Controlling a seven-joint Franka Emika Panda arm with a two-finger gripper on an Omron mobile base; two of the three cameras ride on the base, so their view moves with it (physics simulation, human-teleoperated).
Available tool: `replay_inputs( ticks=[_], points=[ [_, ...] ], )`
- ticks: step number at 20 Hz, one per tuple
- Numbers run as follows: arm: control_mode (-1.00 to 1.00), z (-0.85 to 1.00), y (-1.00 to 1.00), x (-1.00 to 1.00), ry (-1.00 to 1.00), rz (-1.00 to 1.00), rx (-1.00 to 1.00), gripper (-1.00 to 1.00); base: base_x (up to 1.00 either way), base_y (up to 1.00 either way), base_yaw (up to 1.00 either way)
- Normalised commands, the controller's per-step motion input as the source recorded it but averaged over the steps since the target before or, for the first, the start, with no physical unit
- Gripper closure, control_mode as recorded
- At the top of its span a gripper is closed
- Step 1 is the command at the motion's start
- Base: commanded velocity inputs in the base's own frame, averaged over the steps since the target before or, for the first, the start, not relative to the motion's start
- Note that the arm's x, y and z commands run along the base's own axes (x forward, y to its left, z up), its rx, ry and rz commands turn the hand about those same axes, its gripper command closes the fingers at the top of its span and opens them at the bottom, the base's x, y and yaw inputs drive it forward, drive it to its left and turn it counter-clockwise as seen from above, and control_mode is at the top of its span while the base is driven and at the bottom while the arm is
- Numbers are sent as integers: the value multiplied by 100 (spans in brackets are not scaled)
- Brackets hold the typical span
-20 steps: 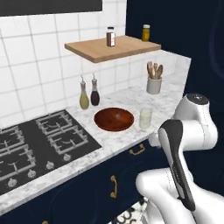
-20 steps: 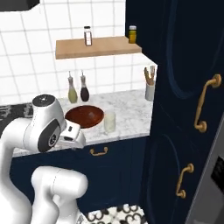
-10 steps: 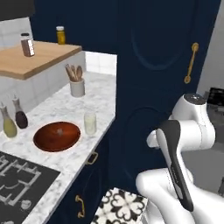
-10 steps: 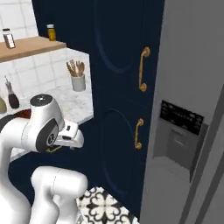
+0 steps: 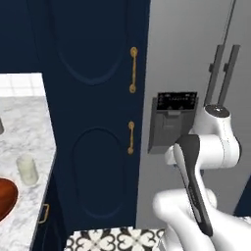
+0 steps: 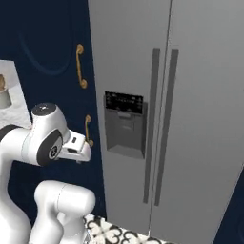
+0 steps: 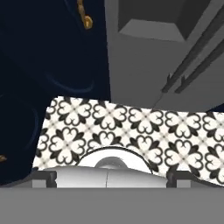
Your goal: Grab a lemon wedge from the fridge and one ice cube from the ice bowl, and put them in the glass of lemonade.
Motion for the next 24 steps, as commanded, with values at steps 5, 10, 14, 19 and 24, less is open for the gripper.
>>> replay_inputs(
  ticks=[5, 10, 14, 19, 24],
  points=[
    [100, 0, 0, 0, 0, 0, 0, -100, 27, -99, -11],
    [100, 0, 0, 0, 0, 0, 0, -100, 23, -23, -40],
    [100, 0, 0, 0, 0, 0, 0, -100, -28, 17, -25],
    [100, 0, 0, 0, 0, 0, 0, -100, -59, 15, 1],
    [100, 0, 0, 0, 0, 0, 0, -100, -41, 4, 1]
  ],
)
